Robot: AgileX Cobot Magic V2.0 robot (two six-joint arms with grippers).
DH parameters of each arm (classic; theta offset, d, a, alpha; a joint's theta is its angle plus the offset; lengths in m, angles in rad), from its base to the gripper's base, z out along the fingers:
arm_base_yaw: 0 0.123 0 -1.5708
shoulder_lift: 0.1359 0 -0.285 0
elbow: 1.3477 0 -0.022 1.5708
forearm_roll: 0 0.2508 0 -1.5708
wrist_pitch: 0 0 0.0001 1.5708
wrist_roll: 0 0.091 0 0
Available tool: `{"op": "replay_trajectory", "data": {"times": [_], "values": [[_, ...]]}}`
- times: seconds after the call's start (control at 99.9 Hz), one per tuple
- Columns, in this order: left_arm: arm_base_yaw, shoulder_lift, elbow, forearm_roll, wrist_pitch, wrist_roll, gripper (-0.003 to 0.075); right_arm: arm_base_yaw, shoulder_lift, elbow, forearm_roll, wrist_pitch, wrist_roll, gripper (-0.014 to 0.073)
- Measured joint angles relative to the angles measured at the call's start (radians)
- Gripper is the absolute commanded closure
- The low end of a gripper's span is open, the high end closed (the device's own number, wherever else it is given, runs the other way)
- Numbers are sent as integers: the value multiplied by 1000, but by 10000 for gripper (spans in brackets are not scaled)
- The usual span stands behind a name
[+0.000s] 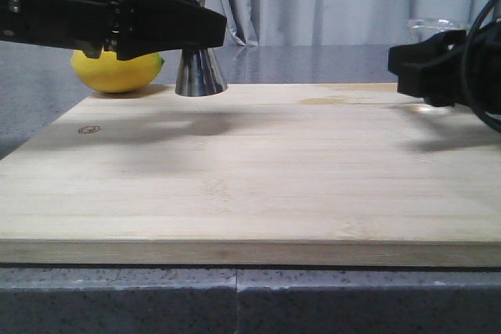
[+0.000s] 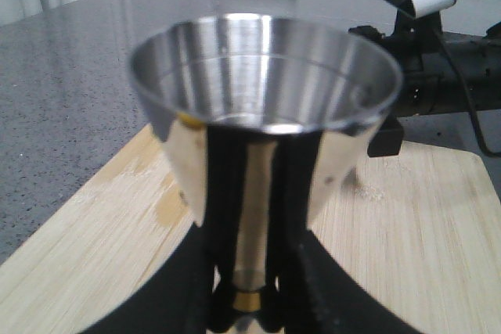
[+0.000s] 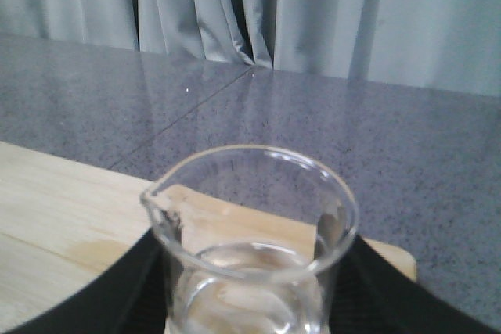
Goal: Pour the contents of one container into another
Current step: 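Lift the beaker with the right gripper toward the jigger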
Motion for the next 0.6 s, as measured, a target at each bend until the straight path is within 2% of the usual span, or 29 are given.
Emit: {"op": "replay_trajectory", "data": {"times": [0.31,0.601], "values": [[0,0,0,0,0,0,738,0,-118,-67,-80,150,0,410],[0,0,0,0,0,0,739,0,-210,-204,-176,399,13,410]]}}
